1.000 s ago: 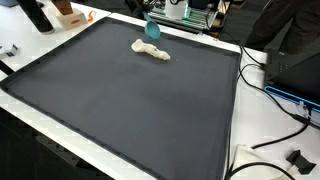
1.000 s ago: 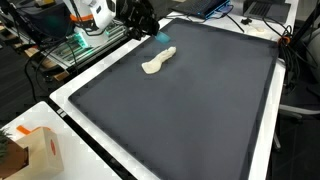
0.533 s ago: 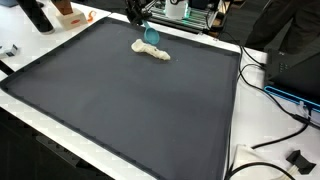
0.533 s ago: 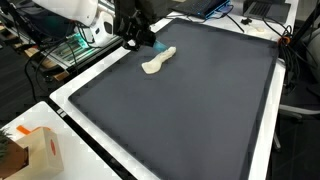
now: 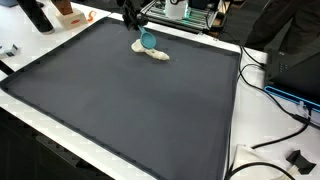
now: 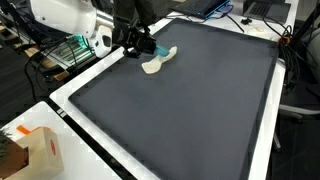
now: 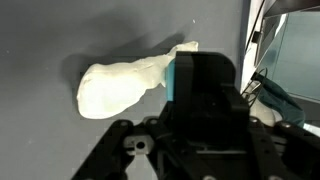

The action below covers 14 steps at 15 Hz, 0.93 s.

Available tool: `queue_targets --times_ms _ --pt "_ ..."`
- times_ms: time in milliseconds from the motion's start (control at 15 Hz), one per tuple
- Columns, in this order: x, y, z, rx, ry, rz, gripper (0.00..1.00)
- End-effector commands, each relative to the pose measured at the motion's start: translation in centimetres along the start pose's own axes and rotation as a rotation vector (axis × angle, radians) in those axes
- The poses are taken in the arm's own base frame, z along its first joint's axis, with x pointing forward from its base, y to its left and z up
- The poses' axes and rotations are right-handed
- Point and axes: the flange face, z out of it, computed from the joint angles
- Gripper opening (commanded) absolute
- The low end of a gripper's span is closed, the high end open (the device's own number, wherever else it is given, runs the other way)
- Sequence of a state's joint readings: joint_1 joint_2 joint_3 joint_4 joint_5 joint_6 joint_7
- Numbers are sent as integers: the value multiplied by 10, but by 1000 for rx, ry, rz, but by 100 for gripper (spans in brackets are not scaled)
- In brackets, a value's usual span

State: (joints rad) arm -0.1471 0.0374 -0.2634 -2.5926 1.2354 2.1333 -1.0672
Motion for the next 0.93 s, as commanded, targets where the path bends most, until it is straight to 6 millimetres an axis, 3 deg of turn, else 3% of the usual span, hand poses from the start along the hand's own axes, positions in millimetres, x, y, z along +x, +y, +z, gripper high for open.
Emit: queue_targets --times_ms 0,467,867 --pt "7 23 12 13 -5 39 25" --pt "16 45 27 -25 -20 94 25" --pt "6 64 27 -17 -51 164 25"
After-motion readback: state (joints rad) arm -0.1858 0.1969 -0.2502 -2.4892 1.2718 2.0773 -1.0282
